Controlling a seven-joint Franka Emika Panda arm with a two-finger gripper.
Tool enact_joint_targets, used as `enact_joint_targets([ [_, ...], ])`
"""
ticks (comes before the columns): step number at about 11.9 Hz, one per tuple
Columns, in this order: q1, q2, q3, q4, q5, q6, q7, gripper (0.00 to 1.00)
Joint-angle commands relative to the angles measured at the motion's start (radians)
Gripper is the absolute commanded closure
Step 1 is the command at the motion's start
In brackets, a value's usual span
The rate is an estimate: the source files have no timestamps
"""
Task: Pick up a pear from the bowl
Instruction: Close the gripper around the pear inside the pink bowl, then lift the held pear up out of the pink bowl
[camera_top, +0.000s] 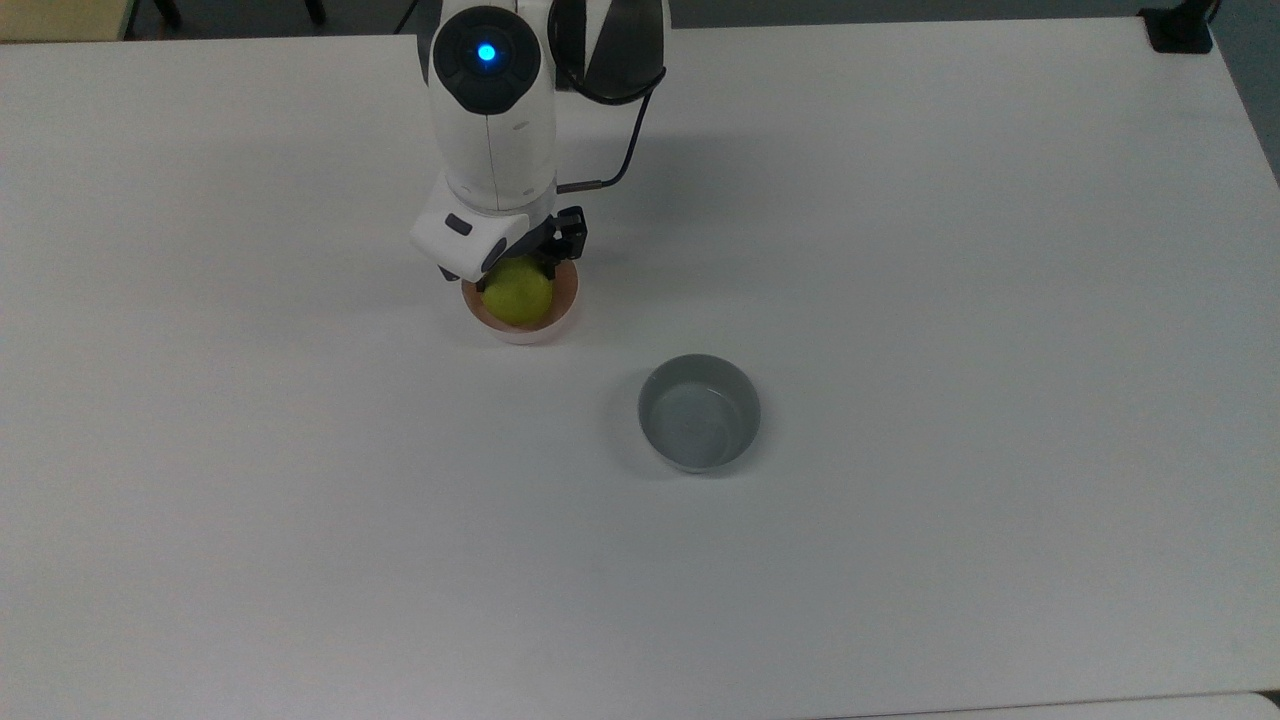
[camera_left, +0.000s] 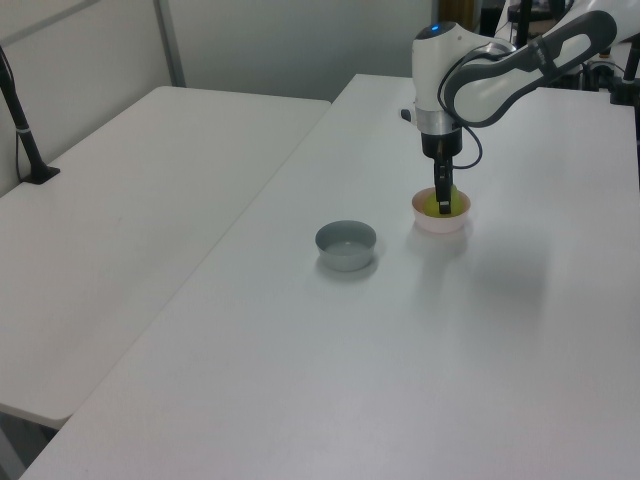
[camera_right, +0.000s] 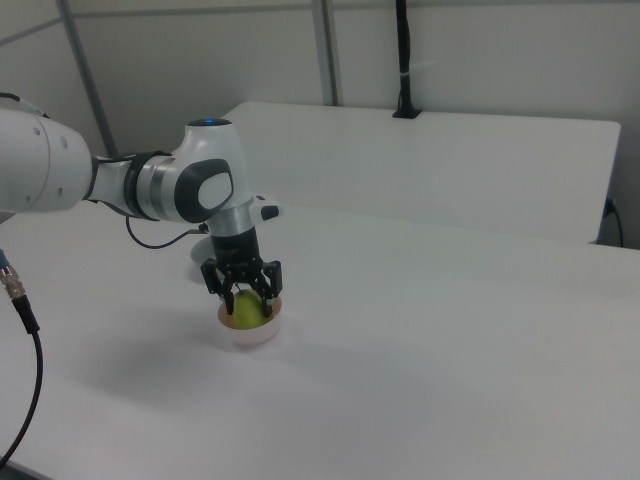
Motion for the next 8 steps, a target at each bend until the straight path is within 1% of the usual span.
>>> enact_joint_targets([
  [1,0.01,-0.043,-0.003,-0.01,-0.017,-0.004,0.001,0.59],
  [3,0.012,-0.085,-0.002,-0.002,-0.007,-0.052,0.008,0.59],
  [6,0.01,-0.112,0.007,0.081,0.005,-0.176,0.011,0.59],
  [7,0.009,-0.125,0.006,0.107,0.028,-0.206,0.011,0.59],
  [8,0.003,-0.129,0.006,0.124,0.036,-0.228,0.009,0.59],
])
